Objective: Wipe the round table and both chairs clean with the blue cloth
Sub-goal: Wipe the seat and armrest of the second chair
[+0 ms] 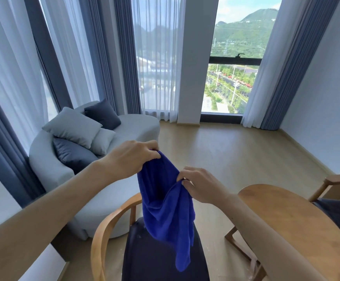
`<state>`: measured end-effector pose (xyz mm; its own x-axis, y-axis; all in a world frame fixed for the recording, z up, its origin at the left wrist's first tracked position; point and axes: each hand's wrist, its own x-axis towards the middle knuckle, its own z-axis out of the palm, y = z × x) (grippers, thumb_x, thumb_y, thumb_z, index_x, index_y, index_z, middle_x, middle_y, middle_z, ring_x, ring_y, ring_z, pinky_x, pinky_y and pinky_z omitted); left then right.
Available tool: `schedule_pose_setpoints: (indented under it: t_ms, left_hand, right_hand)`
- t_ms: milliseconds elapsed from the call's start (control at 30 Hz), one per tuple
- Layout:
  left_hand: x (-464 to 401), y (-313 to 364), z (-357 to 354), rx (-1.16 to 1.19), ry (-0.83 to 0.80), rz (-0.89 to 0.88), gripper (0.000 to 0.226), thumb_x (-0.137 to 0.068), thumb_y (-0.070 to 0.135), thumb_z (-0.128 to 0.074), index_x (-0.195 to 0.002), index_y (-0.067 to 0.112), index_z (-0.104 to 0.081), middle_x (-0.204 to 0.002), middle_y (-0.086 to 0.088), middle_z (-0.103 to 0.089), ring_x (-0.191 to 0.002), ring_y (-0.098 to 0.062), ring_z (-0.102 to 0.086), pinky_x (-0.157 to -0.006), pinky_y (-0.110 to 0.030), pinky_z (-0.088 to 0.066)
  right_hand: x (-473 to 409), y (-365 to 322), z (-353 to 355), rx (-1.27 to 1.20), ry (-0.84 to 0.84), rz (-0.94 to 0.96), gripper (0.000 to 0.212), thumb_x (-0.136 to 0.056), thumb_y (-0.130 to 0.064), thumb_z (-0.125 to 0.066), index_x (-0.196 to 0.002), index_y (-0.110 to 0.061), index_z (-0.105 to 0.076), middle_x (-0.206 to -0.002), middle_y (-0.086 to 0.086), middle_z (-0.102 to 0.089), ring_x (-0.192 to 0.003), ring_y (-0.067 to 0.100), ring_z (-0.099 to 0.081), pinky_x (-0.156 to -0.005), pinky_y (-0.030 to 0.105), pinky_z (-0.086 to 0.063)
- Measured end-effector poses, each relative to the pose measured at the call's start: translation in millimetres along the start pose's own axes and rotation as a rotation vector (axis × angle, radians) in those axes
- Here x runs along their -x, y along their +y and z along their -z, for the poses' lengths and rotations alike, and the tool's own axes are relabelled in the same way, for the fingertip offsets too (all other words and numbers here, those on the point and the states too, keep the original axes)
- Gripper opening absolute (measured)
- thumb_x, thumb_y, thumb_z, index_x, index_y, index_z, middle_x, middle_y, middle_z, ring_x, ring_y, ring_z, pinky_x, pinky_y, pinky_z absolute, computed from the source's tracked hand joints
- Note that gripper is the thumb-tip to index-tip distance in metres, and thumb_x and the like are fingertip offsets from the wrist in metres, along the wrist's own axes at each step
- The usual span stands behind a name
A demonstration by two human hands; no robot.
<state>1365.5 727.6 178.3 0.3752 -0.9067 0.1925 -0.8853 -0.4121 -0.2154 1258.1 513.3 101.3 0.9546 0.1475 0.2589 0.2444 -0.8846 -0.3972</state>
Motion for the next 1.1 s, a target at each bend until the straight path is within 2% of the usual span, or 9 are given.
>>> schedule_pose_setpoints:
  t_ms: [100,200,333,433,500,633,867,1000,1100]
  left_hand:
    - [6.9,-5.5,5.5,-0.009,0.114,0.053,0.044,-0.087,-0.004,-0.055,-0.125,0.018,-0.06,-0.13,0.002,-0.054,-0.093,-0.023,-0.063,-0.071,-0.029,-0.051]
    - [8.5,-8.0,13.8,-0.007,0.2,-0.029,0.044,-0.078,-0.014,-0.063,-0.116,0.009,-0.066,-0.12,-0.008,-0.061,-0.092,-0.03,-0.065,-0.068,-0.043,-0.058]
    - [-2.3,-2.9,18.6,-0.036,0.144,-0.116,0.043,-0.088,-0.003,-0.059,-0.127,0.016,-0.06,-0.134,-0.006,-0.053,-0.11,-0.026,-0.058,-0.082,-0.041,-0.056]
    - [-6.2,-0.5,16.2,-0.039,0.108,-0.157,0.042,-0.092,0.002,-0.056,-0.129,0.021,-0.057,-0.138,-0.003,-0.049,-0.111,-0.022,-0.054,-0.084,-0.035,-0.055]
    - [-5.9,-0.1,12.4,-0.046,0.08,-0.171,0.045,-0.092,0.002,-0.052,-0.131,0.023,-0.055,-0.14,-0.001,-0.045,-0.111,-0.021,-0.052,-0.083,-0.033,-0.053]
    - [1.9,-4.9,8.0,-0.079,0.023,-0.163,0.046,-0.094,0.006,-0.05,-0.135,0.027,-0.05,-0.141,0.001,-0.041,-0.113,-0.019,-0.049,-0.085,-0.03,-0.05]
    - [6.5,-3.5,0.6,-0.065,-0.046,-0.126,0.052,-0.095,0.004,-0.044,-0.14,0.031,-0.042,-0.142,0.003,-0.037,-0.118,-0.016,-0.043,-0.087,-0.027,-0.048]
    - [8.1,-7.9,3.6,-0.026,0.041,-0.108,0.053,-0.091,-0.004,-0.046,-0.134,0.026,-0.052,-0.133,-0.001,-0.047,-0.114,-0.019,-0.049,-0.082,-0.026,-0.045]
    - [12.2,-13.4,8.7,0.016,0.134,-0.096,0.053,-0.082,-0.013,-0.051,-0.122,0.019,-0.063,-0.118,-0.007,-0.057,-0.102,-0.025,-0.057,-0.072,-0.031,-0.051]
  right_hand:
    - [9.0,18.4,-4.5,0.013,-0.051,-0.072,0.027,-0.091,0.002,-0.042,-0.095,-0.007,-0.067,-0.093,0.004,-0.066,-0.081,0.017,-0.058,-0.073,0.027,-0.049]
    - [16.1,27.4,-10.1,-0.077,-0.056,-0.077,0.026,-0.09,0.005,-0.046,-0.093,-0.006,-0.069,-0.096,0.004,-0.067,-0.084,0.016,-0.06,-0.075,0.027,-0.051]
    - [3.2,13.8,-10.0,-0.21,0.03,0.027,0.02,-0.091,0.003,-0.053,-0.091,-0.007,-0.07,-0.135,-0.003,-0.051,-0.102,0.013,-0.059,-0.083,0.026,-0.053]
    - [-12.7,-2.6,-4.3,-0.288,0.052,0.167,0.02,-0.087,0.008,-0.055,-0.092,-0.005,-0.07,-0.145,0.0,-0.042,-0.121,0.013,-0.051,-0.098,0.028,-0.048]
    - [-20.7,-11.1,-1.9,-0.313,0.036,0.174,0.021,-0.088,0.007,-0.054,-0.094,-0.006,-0.07,-0.137,0.002,-0.048,-0.121,0.015,-0.05,-0.099,0.03,-0.047]
    - [-21.6,-13.6,-4.6,-0.303,0.058,0.104,0.021,-0.09,0.005,-0.052,-0.097,-0.006,-0.069,-0.11,-0.005,-0.055,-0.099,0.01,-0.055,-0.088,0.031,-0.05]
    - [-12.9,0.7,-15.5,-0.166,-0.153,0.095,0.023,-0.09,0.002,-0.05,-0.098,-0.009,-0.069,-0.104,0.002,-0.064,-0.092,0.01,-0.055,-0.078,0.007,-0.039]
    - [0.9,15.5,-29.3,-0.103,-0.302,0.019,0.025,-0.09,-0.001,-0.044,-0.096,-0.01,-0.067,-0.102,-0.001,-0.063,-0.089,0.012,-0.054,-0.08,0.021,-0.045]
    - [11.9,24.9,-34.3,-0.061,-0.317,-0.016,0.024,-0.09,0.0,-0.043,-0.094,-0.008,-0.065,-0.095,-0.004,-0.061,-0.083,0.01,-0.051,-0.072,0.017,-0.039]
